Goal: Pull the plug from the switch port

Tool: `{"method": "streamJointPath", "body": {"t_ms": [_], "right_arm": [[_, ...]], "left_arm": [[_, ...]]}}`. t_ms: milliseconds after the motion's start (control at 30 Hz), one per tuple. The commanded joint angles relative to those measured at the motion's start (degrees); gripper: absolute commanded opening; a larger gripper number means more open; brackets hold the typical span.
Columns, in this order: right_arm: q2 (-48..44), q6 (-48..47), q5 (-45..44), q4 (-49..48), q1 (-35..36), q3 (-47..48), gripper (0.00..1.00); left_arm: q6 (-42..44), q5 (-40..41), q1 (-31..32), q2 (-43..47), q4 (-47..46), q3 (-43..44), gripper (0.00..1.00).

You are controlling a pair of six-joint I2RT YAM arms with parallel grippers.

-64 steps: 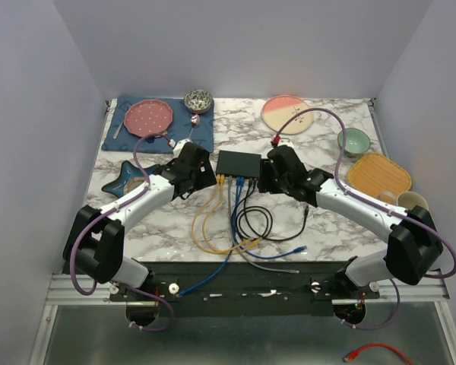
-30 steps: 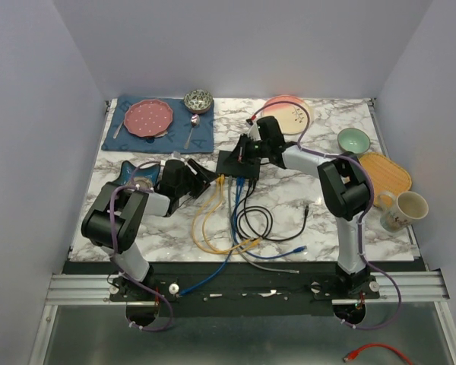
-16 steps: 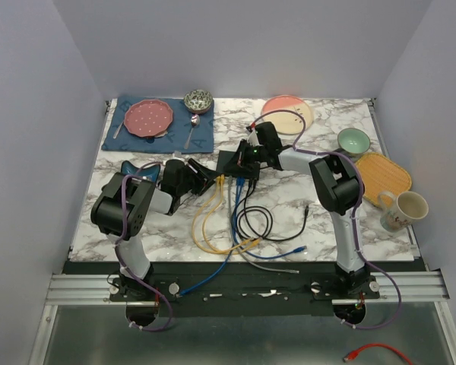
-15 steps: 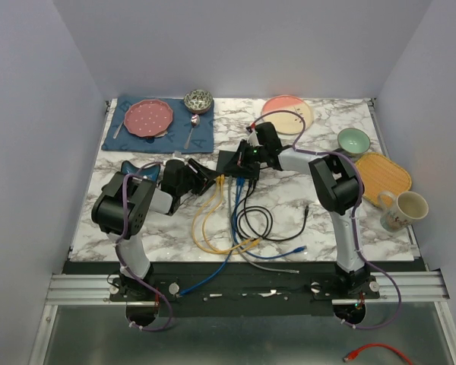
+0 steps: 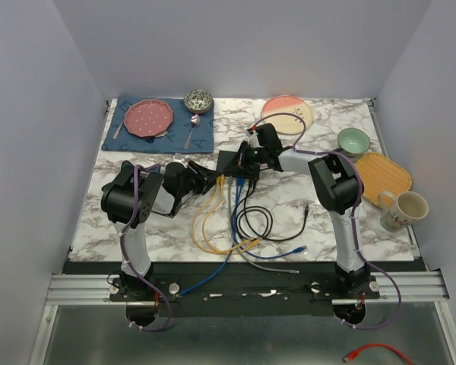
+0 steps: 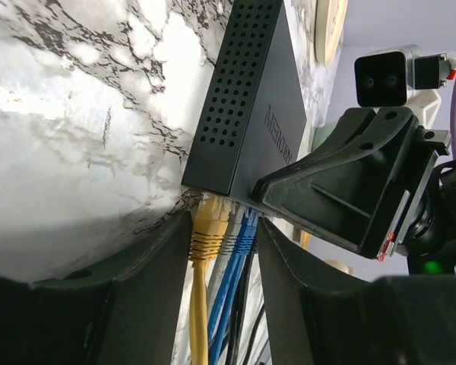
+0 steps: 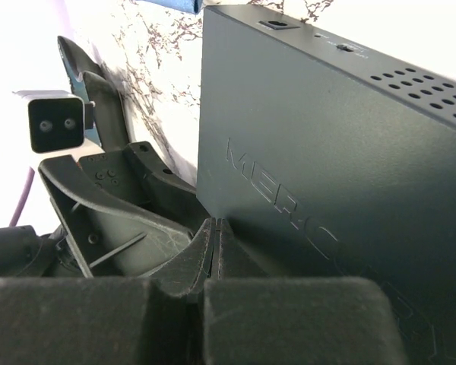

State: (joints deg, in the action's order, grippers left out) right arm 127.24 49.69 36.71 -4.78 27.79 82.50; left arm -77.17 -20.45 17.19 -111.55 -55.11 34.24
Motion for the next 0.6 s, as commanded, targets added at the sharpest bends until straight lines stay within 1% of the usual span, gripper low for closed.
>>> {"method": "streamJointPath", "body": {"t_ms": [0, 233, 400, 467, 567], "right_arm": [[1.6, 0.1, -0.4, 1.5, -0.7, -1.6, 0.01], [1.4, 0.1, -0.4, 1.6, -0.6, -1.8, 0.01], [1.4, 0.1, -0.4, 1.5, -0.7, -1.9, 0.01], [1.3, 0.1, -0.5, 1.5, -0.7, -2.0, 0.01], [1.3, 0.1, -0.5, 1.4, -0.8, -2.3, 0.01]], "left_arm": [[-0.1, -0.6, -0.2, -2.1, -0.2, -1.5, 0.53], [-0.9, 0.0, -0.2, -3.1, -0.7, -1.6, 0.52], [-2.9, 0.7, -0.4, -4.0, -2.3, -2.0, 0.48], [-3.4, 0.8, -0.5, -4.4, -2.5, -1.8, 0.45], [-3.9, 1.2, -0.6, -4.7, -2.3, -1.4, 0.43]]}}
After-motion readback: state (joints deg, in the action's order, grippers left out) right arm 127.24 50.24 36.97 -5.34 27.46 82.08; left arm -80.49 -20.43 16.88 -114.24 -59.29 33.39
